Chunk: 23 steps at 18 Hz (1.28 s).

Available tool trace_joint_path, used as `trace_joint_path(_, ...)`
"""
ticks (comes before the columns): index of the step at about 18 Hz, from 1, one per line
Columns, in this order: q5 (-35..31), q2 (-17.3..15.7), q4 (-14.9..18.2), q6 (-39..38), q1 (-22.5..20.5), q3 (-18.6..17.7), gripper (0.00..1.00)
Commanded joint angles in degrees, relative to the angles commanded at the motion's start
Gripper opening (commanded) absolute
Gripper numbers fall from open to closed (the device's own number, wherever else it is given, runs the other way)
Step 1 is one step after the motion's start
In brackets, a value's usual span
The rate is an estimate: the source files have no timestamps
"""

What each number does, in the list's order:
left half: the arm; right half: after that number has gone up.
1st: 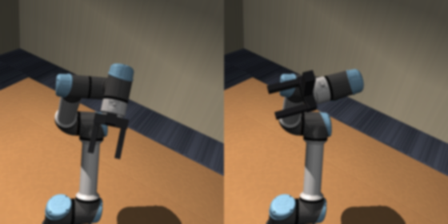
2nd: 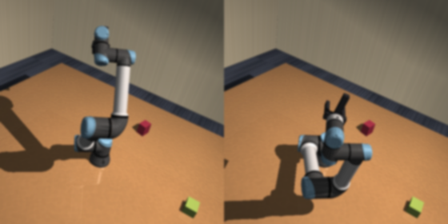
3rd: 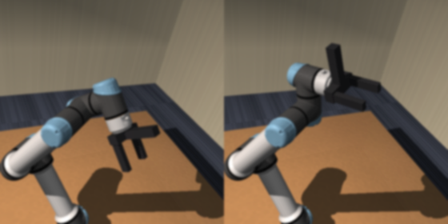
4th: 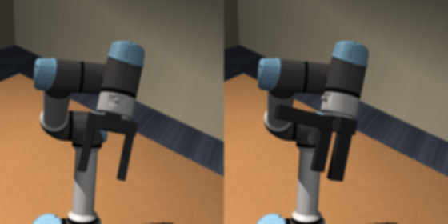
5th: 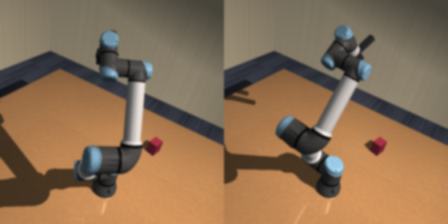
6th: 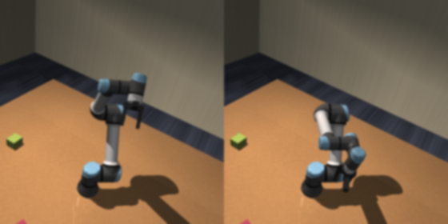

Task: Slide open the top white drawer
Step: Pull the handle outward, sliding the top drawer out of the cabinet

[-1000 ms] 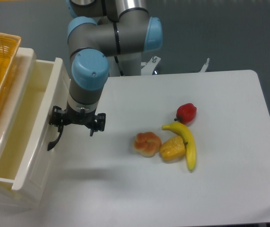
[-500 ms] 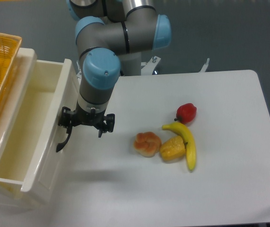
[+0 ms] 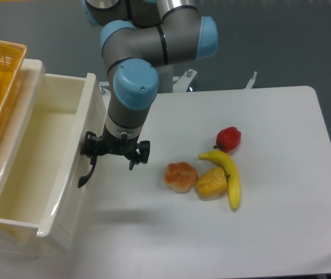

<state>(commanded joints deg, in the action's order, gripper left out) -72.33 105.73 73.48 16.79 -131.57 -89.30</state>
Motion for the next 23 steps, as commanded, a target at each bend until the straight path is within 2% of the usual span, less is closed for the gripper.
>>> trace_joint_path(23, 0.18, 0.09, 0.00, 2.46, -4.05, 0.26, 1.00)
